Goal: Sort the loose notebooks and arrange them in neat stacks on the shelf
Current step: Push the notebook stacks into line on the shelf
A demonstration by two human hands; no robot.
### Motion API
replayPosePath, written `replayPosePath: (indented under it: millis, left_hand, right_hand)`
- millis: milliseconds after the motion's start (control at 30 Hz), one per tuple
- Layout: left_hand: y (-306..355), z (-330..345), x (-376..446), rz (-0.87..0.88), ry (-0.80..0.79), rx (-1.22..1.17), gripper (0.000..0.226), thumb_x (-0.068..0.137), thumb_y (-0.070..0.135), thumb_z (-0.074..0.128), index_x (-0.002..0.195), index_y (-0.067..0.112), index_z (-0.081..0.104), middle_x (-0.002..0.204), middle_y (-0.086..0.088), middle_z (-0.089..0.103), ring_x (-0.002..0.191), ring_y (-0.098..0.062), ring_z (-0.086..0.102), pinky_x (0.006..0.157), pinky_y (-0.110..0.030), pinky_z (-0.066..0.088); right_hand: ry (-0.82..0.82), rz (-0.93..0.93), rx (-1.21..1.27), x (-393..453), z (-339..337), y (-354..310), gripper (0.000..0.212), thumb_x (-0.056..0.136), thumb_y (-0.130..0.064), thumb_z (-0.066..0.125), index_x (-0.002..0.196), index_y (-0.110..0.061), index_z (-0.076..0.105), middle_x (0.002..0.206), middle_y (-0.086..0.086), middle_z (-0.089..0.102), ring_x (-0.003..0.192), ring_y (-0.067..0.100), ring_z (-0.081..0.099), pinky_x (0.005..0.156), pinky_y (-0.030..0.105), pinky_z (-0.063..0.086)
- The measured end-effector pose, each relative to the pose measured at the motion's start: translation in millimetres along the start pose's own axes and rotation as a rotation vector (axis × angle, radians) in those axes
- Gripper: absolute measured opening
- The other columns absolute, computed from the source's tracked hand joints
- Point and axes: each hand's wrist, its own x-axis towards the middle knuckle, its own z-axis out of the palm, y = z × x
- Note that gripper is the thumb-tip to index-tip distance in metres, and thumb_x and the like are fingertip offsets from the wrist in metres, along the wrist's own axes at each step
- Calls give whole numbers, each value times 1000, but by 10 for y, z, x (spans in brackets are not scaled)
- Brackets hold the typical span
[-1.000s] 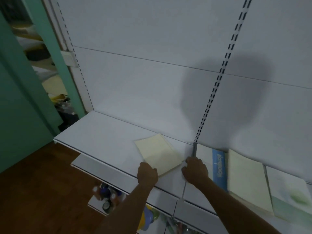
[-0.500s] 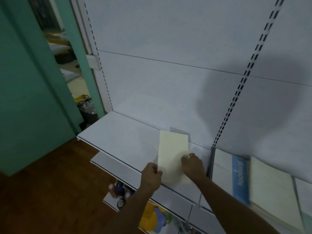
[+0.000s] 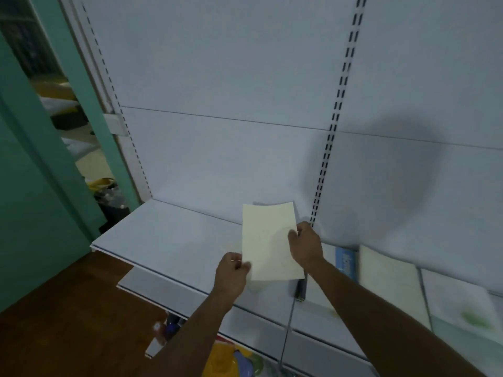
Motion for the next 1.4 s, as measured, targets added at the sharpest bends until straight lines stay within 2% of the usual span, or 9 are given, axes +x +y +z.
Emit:
replayPosePath:
  millis: [233, 333, 467, 533, 700, 800, 933, 1267, 1400]
  left_hand:
    - [346, 1046, -196, 100, -212, 36, 13, 90, 16, 62, 99, 11, 53, 96, -8, 61, 84, -19, 57, 82, -39, 53]
    - [407, 1537, -373, 121, -293, 61, 13, 89, 15, 62, 97, 12, 52, 87, -3, 56, 81, -19, 54, 81, -40, 53]
    - [334, 2041, -657, 168, -358, 112, 17, 87, 15, 66, 93, 14, 51, 80, 4, 54, 79, -16, 55, 69, -24, 48]
    - [278, 2207, -753, 222, -359, 212, 19, 84, 18, 70, 94, 14, 54, 83, 3, 57, 78, -13, 56, 69, -19, 45]
    - [199, 2358, -875, 263, -305, 403, 26, 87, 23, 68, 104, 7, 58, 103, -8, 63, 91, -18, 61, 79, -25, 49]
    - [149, 2417, -903, 301, -259, 495, 28, 89, 26, 63, 109, 9, 54, 111, -8, 55, 100, -19, 56, 83, -24, 47]
    - [98, 2488, -919, 298, -229, 477, 30, 92, 25, 59, 118, 11, 54, 117, -7, 55, 108, -19, 57, 92, -26, 49]
    - [149, 2354, -919, 319, -239, 440, 37, 90, 36, 61, 119, 13, 57, 116, -7, 65, 106, -18, 63, 86, -28, 53]
    - [131, 2063, -815, 285, -167, 406, 28, 96, 34, 52, 107, 10, 61, 103, -8, 69, 95, -20, 66, 77, -30, 54]
  right_hand:
    - [184, 176, 9, -67, -1071, 663, 8, 94, -19, 46, 95, -11, 45, 85, 3, 54, 76, 21, 52, 65, 28, 38]
    - [237, 225, -68, -143, -1493, 994, 13, 94, -19, 46, 100, -8, 48, 89, 6, 55, 77, 23, 50, 66, 28, 37]
    - [259, 346, -132, -296, -1784, 1455, 26, 92, -19, 48, 113, -5, 50, 105, 15, 62, 95, 33, 58, 74, 30, 40]
    - [221, 408, -196, -369, -1873, 1648, 33, 89, -17, 51, 117, -2, 51, 113, 17, 62, 106, 35, 58, 82, 33, 43]
    - [21, 448, -305, -481, -1950, 1898, 38, 87, -19, 56, 121, -1, 54, 123, 17, 59, 115, 32, 54, 92, 30, 42]
    - [-6, 447, -337, -471, -1900, 1935, 46, 87, -20, 57, 129, -1, 47, 130, 17, 53, 121, 31, 50, 96, 30, 40]
    - [2, 446, -387, -503, -1763, 1997, 54, 87, -21, 58, 133, 0, 38, 126, 19, 43, 114, 35, 50, 93, 36, 44]
    - [26, 468, -475, -495, -1716, 1951, 49, 87, -23, 56, 132, -7, 45, 125, 19, 43, 116, 38, 45, 95, 42, 42]
    - [138, 226, -604, -435, -1566, 1686, 49, 85, -23, 57, 132, -12, 48, 128, 14, 47, 118, 31, 43, 93, 38, 40]
